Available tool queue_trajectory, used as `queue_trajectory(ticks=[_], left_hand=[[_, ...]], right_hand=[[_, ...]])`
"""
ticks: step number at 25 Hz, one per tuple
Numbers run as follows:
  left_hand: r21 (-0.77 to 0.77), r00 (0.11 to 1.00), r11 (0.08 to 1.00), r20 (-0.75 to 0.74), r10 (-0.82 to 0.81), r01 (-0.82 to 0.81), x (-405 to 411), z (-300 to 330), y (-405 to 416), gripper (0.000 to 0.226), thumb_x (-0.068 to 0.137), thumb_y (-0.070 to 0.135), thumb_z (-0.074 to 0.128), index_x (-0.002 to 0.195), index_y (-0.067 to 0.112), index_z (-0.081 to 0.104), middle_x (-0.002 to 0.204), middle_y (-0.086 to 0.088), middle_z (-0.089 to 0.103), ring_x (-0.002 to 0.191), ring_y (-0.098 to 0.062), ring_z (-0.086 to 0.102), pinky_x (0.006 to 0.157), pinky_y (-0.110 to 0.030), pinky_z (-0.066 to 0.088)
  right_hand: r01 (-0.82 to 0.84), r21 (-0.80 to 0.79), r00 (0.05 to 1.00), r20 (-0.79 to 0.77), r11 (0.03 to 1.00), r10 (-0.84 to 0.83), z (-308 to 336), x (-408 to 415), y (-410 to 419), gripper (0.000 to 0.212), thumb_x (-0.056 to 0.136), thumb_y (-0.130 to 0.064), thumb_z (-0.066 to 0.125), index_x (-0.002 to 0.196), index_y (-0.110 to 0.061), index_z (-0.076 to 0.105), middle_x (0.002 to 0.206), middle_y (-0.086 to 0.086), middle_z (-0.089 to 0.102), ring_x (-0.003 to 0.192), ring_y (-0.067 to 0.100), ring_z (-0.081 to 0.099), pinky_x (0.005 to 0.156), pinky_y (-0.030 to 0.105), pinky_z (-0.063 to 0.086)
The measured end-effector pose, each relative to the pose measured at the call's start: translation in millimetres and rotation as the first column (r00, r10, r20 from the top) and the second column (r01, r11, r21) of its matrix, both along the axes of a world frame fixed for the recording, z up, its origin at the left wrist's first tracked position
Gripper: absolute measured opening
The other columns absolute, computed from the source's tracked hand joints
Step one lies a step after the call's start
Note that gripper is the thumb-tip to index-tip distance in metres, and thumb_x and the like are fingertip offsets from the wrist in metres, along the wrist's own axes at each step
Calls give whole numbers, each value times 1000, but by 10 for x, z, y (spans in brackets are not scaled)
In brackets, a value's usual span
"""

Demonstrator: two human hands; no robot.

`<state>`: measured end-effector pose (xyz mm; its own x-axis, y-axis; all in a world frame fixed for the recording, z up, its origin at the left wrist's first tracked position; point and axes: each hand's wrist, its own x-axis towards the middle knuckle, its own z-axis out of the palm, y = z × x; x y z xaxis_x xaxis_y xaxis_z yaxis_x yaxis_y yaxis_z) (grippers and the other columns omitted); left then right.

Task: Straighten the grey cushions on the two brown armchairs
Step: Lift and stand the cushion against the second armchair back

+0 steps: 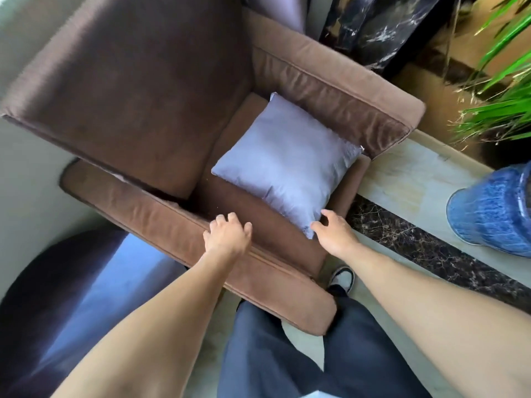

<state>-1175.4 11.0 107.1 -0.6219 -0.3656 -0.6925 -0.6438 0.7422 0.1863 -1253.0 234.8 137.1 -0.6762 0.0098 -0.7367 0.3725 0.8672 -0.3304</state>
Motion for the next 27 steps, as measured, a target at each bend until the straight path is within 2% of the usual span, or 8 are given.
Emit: queue_trajectory(ticks=[6,8,11,14,16,20,25,27], left_hand=[[5,998,999,-33,53,-53,-1146,-562,-120,50,99,40,43,137,7,47,143,-18,47,134,-40,41,108,-52,37],[27,988,991,-89,130,-128,-1570,-817,-102,52,98,36,46,141,7,46,145,-19,46,136,-42,40,109,-51,37],[0,969,987,-188,159,-162,-2276,-1241,-80,63,98,41,50,148,5,40,150,-21,42,140,-42,37,113,-51,33],[-87,959,983,-247,136,-162,-3028,-1557,-236,80,95,61,46,153,8,33,158,-15,38,149,-35,28,120,-54,24],[-43,949,969,-216,228,-242,-3390,-1797,-319,92,88,74,42,155,11,32,160,-12,39,151,-33,28,121,-55,23],[53,911,928,-180,371,-368,-3348,-2030,-281,92,80,82,41,134,8,49,140,-17,59,132,-41,52,112,-50,39],[118,832,867,-242,499,-485,-2879,-1620,-261,76,84,76,45,119,8,53,125,-14,66,119,-39,59,103,-50,46],[168,785,813,-210,583,-558,-2570,-1472,-319,71,87,70,50,118,7,54,122,-13,66,115,-38,61,95,-44,49]], right_hand=[[109,-62,990,91,992,-103,-712,-941,126,65,92,-49,56,145,-12,52,148,16,53,137,30,49,102,33,37],[252,-120,961,148,960,-233,-1091,-1326,205,78,78,-64,55,135,-12,55,137,10,57,131,27,53,100,32,39],[548,-146,834,182,824,-522,-1686,-1873,398,88,81,-65,58,149,-11,42,150,8,51,136,32,50,111,49,43],[703,-120,704,259,701,-661,-2085,-2219,483,69,80,-60,62,136,-20,55,131,3,63,118,32,64,77,43,58],[723,-95,674,317,685,-667,-2276,-2339,551,53,78,-51,57,122,-21,60,115,3,66,105,30,66,71,37,55],[782,-69,596,368,619,-713,-2421,-2379,645,9,80,-21,49,85,-19,57,83,3,61,82,26,60,94,46,50],[810,-158,582,320,564,-747,-2194,-2323,526,21,80,-8,46,62,-19,44,47,-6,52,50,18,51,59,27,41],[799,-182,600,302,573,-741,-2096,-2257,433,15,70,-10,51,59,-18,46,54,-1,58,50,21,54,60,29,42]])
